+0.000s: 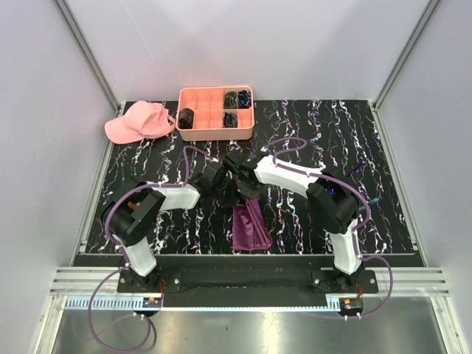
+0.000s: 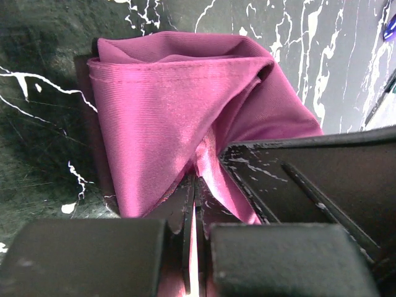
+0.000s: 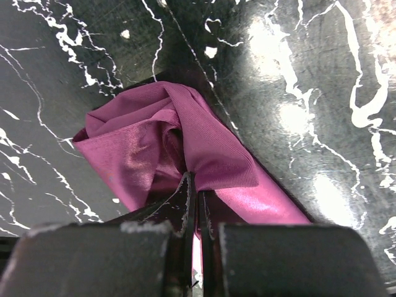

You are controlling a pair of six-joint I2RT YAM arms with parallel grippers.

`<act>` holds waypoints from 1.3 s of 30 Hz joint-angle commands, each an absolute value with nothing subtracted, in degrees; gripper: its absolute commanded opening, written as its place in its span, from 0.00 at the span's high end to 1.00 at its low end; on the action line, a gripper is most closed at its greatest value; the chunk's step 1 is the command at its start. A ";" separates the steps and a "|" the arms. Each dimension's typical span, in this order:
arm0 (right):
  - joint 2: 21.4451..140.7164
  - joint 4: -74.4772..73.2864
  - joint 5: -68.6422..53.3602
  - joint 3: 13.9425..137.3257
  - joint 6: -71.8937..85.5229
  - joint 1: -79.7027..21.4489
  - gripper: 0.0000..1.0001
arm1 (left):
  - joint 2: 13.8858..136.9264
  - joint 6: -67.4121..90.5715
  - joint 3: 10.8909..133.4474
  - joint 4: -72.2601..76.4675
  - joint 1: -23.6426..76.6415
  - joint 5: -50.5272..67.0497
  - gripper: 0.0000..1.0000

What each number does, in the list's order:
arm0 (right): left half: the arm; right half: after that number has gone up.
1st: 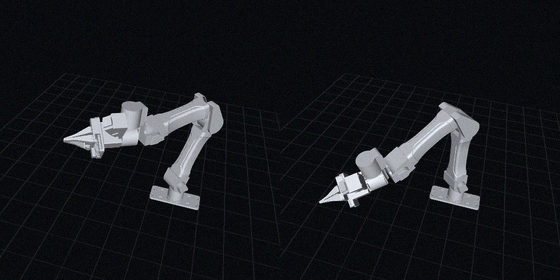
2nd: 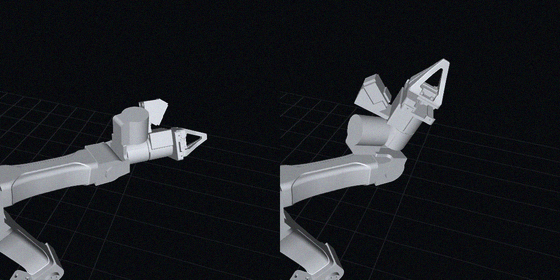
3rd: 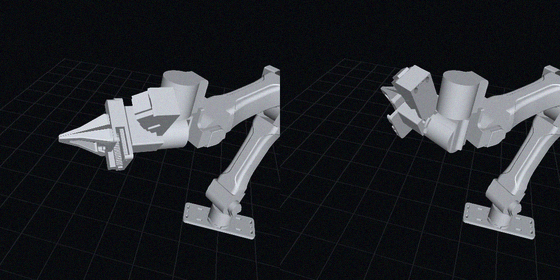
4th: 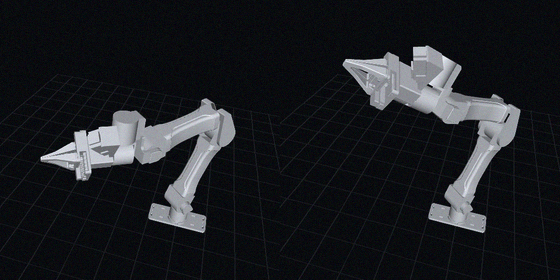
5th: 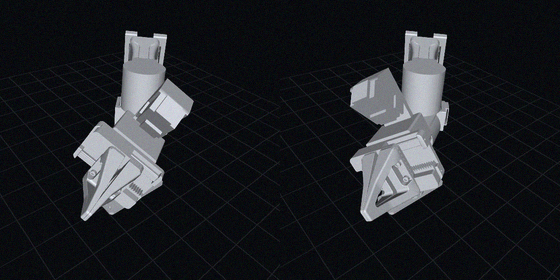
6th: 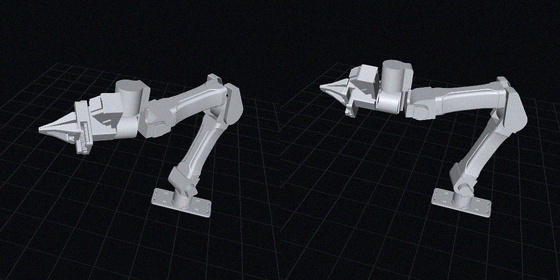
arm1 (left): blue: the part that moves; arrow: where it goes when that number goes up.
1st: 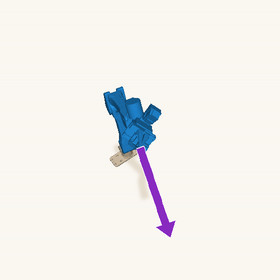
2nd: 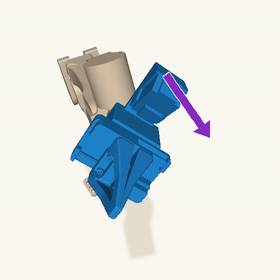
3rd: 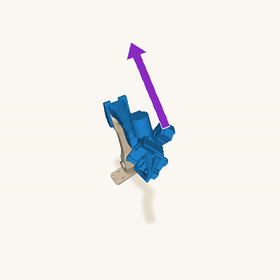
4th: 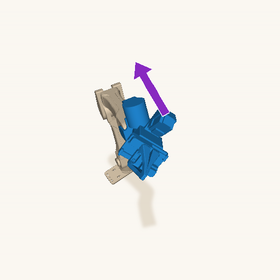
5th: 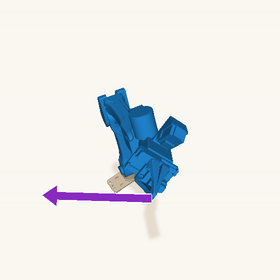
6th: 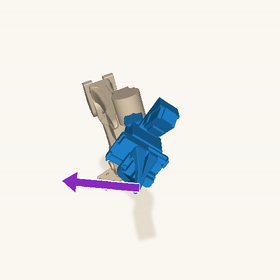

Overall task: Fold the napkin into a case and place the utensils inside
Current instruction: Grasp the top corner of the smaller rectangle folded napkin at the center of the board.

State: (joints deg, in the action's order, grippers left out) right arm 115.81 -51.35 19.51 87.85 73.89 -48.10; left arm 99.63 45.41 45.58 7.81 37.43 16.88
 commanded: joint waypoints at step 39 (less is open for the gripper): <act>105.12 -32.96 12.39 75.23 98.52 -47.37 1.00 | 84.03 35.86 37.54 5.10 39.46 9.49 0.91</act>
